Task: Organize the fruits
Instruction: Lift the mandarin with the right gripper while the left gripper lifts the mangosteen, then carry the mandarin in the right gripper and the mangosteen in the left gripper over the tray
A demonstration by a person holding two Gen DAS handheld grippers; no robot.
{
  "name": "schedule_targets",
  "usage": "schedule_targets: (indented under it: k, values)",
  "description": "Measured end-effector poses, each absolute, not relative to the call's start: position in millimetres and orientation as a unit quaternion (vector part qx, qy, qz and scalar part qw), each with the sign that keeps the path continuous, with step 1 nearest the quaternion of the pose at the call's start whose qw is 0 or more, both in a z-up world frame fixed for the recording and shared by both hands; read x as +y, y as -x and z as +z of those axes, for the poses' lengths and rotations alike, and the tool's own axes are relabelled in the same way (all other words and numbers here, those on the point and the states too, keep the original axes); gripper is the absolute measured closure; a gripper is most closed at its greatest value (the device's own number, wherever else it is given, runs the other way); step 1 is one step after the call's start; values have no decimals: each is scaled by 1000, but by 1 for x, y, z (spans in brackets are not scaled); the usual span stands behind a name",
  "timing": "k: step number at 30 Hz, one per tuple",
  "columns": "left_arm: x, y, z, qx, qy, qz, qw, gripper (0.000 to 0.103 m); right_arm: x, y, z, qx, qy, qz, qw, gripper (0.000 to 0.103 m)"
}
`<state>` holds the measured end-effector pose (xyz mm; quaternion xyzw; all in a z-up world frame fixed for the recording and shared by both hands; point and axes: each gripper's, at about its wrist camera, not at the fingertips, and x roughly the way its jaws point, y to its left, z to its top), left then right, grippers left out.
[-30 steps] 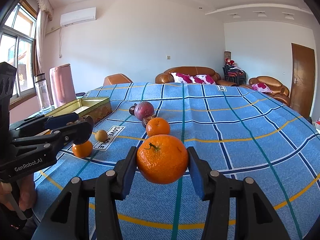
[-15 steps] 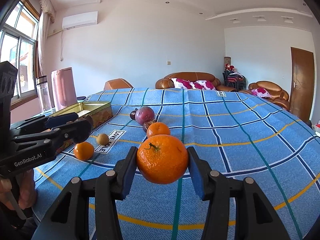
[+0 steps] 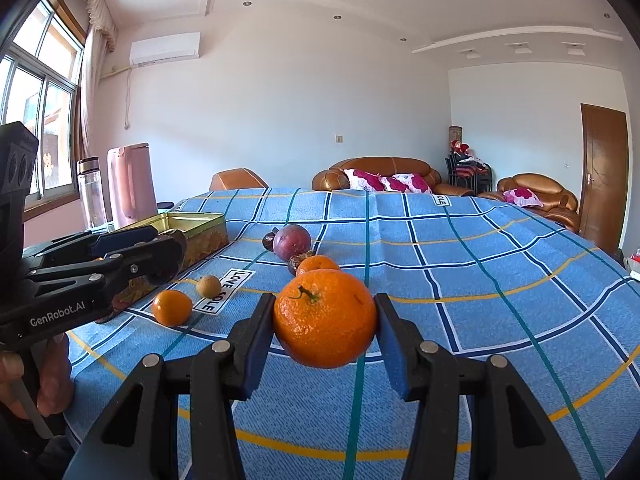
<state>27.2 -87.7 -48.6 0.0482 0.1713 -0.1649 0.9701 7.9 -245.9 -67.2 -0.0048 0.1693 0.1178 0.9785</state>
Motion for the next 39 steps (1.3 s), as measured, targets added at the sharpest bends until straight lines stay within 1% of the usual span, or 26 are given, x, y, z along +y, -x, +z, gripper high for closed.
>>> schedule_targets:
  k: [7, 18, 28, 39]
  values:
    - [-84, -23, -47, 155, -44, -165, 973, 58, -244, -2, -67, 154, 12, 122, 980, 52]
    - [-84, -21, -44, 149, -42, -158, 975, 58, -238, -3, -65, 163, 28, 117, 979, 52]
    - [-72, -22, -33, 157, -35, -136, 978, 58, -215, -3, -38, 166, 41, 124, 977, 52]
    - [-45, -28, -24, 164, -27, -88, 982, 58, -185, -14, -22, 171, 49, 154, 972, 52]
